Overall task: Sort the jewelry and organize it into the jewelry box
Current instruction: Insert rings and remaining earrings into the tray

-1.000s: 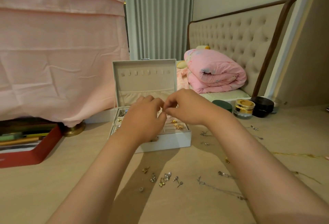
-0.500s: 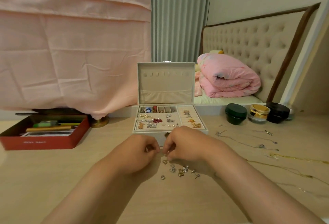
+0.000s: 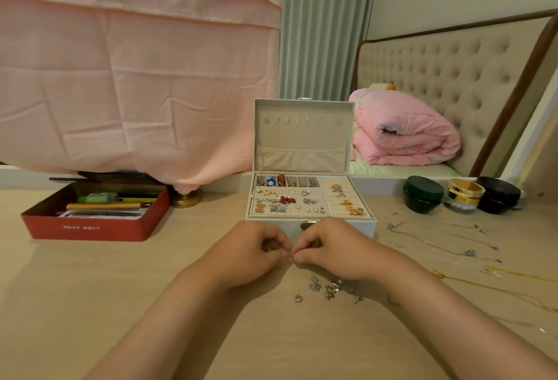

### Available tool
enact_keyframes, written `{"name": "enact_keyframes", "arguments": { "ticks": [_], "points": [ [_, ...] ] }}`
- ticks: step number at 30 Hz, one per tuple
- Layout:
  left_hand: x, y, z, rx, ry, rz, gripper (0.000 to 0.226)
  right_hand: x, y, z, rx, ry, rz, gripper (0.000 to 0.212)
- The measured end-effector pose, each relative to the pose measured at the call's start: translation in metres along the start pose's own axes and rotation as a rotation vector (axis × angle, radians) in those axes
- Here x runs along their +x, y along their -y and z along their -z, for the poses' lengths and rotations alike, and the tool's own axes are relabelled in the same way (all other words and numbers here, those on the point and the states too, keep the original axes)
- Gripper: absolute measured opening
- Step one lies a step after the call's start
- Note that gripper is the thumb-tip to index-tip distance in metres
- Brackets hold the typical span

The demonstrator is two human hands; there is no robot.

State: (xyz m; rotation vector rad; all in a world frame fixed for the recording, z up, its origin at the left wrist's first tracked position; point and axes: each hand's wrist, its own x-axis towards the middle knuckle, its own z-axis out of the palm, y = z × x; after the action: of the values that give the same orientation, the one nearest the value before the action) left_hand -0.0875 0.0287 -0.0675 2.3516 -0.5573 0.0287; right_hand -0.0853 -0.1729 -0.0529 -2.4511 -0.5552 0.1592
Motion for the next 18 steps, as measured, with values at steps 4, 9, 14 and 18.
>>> {"name": "enact_keyframes", "arguments": {
  "ticks": [4, 9, 14, 18],
  "points": [
    [0.0, 0.0, -0.008, -0.288, -0.206, -0.036, 0.014, -0.007, 0.002, 0.005, 0.461, -0.015, -0.125, 0.015],
    [-0.001, -0.008, -0.012, -0.542, -0.292, -0.039, 0.019, -0.009, 0.01, 0.015, 0.788, 0.011, -0.289, 0.021],
    [-0.001, -0.014, -0.016, -0.605, -0.336, -0.027, 0.014, -0.009, 0.011, 0.014, 0.964, 0.069, -0.357, 0.032],
    [-0.003, -0.015, -0.017, -0.644, -0.318, -0.011, 0.009, -0.01, 0.013, 0.011, 0.952, 0.073, -0.374, 0.036]
  ]
}}
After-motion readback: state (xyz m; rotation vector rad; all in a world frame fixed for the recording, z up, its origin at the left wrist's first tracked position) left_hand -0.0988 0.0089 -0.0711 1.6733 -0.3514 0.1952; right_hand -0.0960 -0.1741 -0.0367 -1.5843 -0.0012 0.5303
